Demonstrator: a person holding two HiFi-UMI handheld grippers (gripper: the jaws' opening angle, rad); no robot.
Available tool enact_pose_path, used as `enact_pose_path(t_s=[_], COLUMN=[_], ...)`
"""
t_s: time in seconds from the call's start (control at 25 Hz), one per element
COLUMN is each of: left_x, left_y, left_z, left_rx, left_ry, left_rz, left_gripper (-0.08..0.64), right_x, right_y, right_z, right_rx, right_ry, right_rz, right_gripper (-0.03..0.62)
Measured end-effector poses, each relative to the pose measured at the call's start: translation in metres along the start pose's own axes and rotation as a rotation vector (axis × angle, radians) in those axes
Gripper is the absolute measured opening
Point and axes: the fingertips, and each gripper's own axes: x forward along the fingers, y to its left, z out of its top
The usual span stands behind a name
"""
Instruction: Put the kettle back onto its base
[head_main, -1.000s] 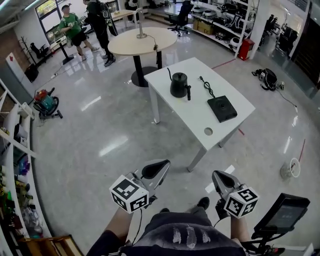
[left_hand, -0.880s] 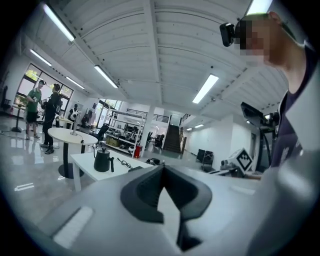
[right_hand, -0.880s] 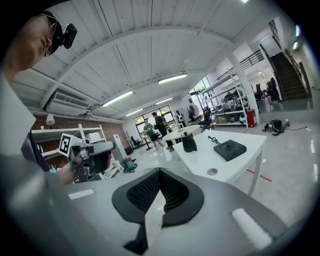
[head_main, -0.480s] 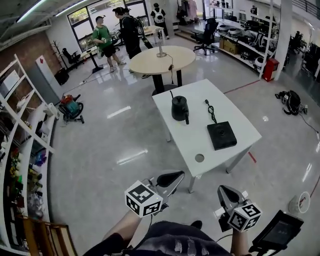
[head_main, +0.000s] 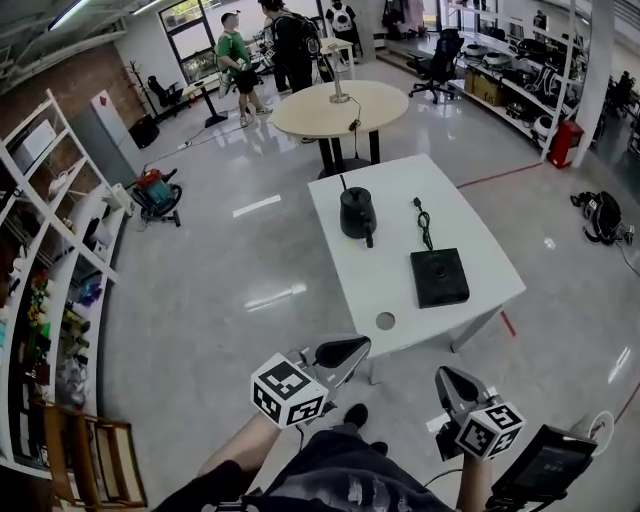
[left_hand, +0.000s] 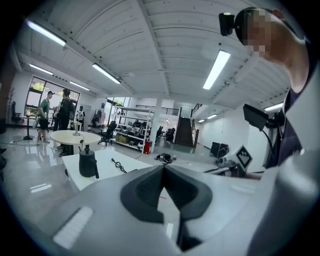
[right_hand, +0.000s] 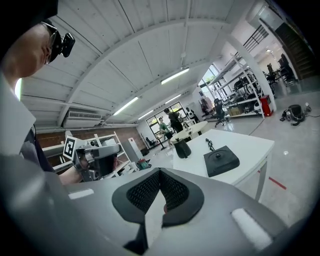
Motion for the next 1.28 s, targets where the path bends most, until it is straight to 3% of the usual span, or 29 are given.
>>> enact_pose_path(t_s=[0.28, 0.48, 0.68, 0.84, 1.08, 1.28], left_x=[0.039, 0.073, 0.105, 0.118, 0.130, 0.167], left_y=[0.047, 0.091, 0.130, 0.138, 0.147, 0.127], left_z=[0.000, 0.015, 0.019, 0.035, 0.046, 0.058], left_rx=[-0.063, -0.112, -0.105, -0.098, -0.108, -0.106], left_ry=[-0.050, -0.067, -0.053, -0.082, -0.089, -0.094], left_rz=[0.026, 0.019, 0.004, 0.003, 0.115, 0.211], left_gripper=[0.000, 0.000, 0.000, 0.000, 0.000, 0.000], right_x=[0.037, 0.073, 0.104, 0.117, 0.138, 0.119], right_y=[-0.023, -0.046, -0.070, -0.079, -0.099, -0.142], right_z=[0.042, 0.080, 0.092, 0.105, 0.129, 0.143], right_rx=[-0.108, -0.158, -0.175, -0.191, -0.196, -0.207], right_ry=[0.029, 0.078, 0.110, 0.127, 0.117, 0.126], right_rz=[0.006, -0.045, -0.084, -0.069, 0.038, 0.109], right_gripper=[0.000, 0.000, 0.000, 0.000, 0.000, 0.000])
